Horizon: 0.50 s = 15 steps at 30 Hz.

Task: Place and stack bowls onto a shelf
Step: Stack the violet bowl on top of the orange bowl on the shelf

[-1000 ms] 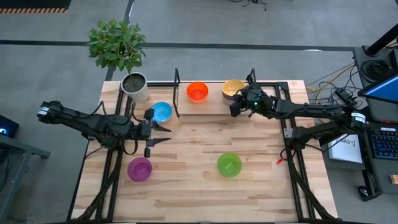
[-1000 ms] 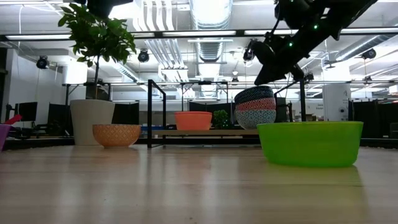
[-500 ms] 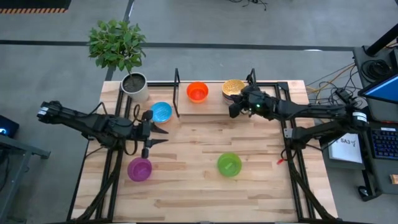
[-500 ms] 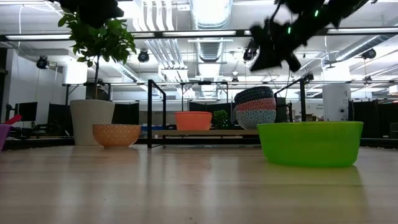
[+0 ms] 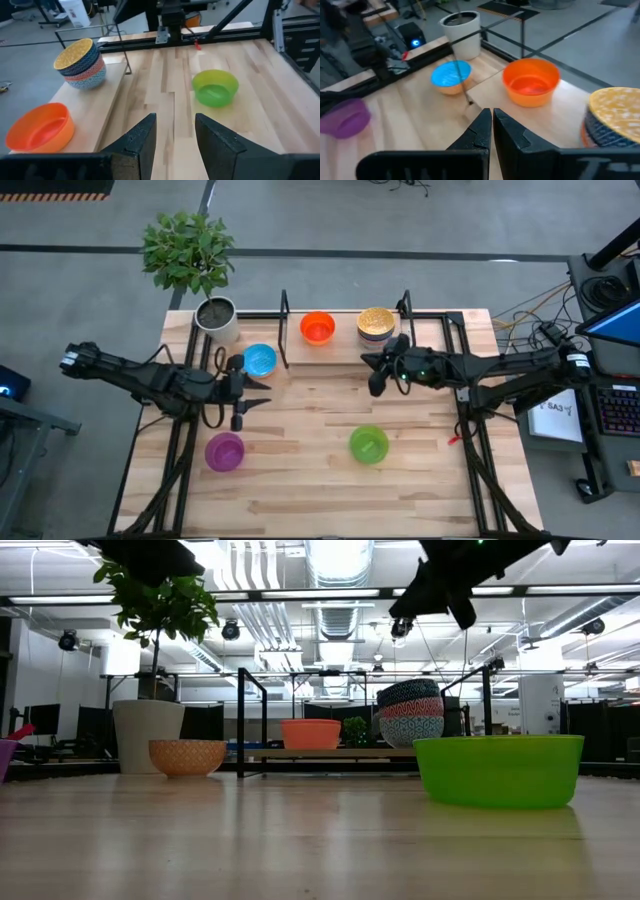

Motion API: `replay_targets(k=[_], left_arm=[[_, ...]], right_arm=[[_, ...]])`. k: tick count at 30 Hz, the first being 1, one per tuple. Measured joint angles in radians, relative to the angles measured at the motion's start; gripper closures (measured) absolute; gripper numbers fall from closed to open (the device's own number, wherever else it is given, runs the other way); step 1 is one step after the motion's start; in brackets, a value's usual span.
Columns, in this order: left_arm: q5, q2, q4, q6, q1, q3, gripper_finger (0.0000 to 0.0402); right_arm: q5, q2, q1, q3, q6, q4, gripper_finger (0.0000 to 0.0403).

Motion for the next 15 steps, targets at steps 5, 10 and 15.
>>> replay_targets(k=[5, 10, 15], left_arm=[[-0.002, 0.016, -0.006, -0.002, 0.0, 0.0, 0.0283], [-0.005, 0.035, -0.015, -0.002, 0.0, 0.0, 0.0283], [-0.093, 0.06, -0.025, -0.003, 0.0, 0.0, 0.0283]], right_arm=[[-0.001, -0.001, 0.024, 0.0, 0.02, 0.002, 0.0394], [-0.011, -0.001, 0.055, 0.0, 0.027, 0.003, 0.0394], [-0.009, -0.001, 0.078, 0.001, 0.027, 0.003, 0.0394]])
